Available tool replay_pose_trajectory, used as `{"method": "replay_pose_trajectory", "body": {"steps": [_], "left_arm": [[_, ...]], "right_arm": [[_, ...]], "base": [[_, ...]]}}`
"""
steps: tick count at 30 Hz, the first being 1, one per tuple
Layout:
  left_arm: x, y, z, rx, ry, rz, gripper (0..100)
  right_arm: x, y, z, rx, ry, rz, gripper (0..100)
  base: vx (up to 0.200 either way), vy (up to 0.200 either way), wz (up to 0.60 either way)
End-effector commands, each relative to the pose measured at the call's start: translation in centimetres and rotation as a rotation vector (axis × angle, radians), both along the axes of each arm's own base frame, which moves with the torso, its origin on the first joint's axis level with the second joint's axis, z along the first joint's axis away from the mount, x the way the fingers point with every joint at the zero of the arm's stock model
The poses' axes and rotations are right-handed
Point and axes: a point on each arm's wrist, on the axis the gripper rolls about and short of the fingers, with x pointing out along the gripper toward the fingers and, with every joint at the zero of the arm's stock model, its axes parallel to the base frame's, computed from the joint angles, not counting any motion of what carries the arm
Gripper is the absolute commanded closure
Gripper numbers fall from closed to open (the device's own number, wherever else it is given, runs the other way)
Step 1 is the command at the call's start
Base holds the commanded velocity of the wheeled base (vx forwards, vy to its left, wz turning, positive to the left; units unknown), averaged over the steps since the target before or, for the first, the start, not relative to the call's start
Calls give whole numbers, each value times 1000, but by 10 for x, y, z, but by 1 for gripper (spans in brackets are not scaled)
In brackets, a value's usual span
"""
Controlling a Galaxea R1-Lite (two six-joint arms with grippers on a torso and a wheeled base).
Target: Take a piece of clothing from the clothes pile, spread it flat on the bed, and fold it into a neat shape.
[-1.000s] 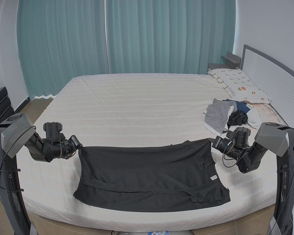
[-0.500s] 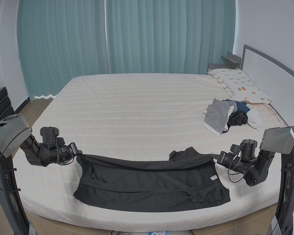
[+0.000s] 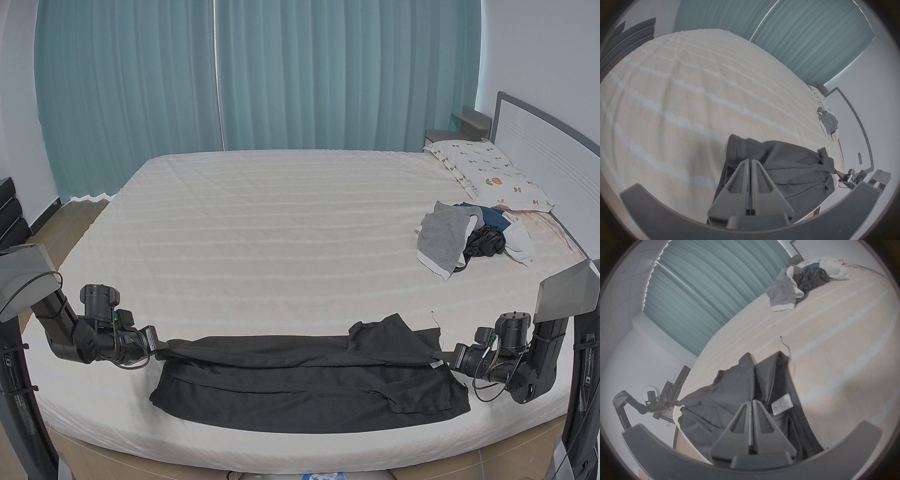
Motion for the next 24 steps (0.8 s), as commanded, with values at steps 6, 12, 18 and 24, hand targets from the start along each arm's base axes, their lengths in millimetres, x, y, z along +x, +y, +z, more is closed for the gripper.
{"method": "replay_pose_trajectory", "body": {"steps": [6,12,18,24], "left_arm": [[-9,-5,-19,-3,34,-7,100],[-10,-5,-29,3,0,1,100],[-19,-5,-29,4,-3,4,100],[-22,-6,-27,4,-15,5,100]], "right_arm": [[-14,-8,-16,13,98,-34,100],[-17,-9,-21,39,99,-54,100],[-20,-9,-27,43,80,-56,100],[-20,-9,-27,44,82,-57,100]], "base": [[0,0,0],[0,0,0],[0,0,0],[0,0,0]]}}
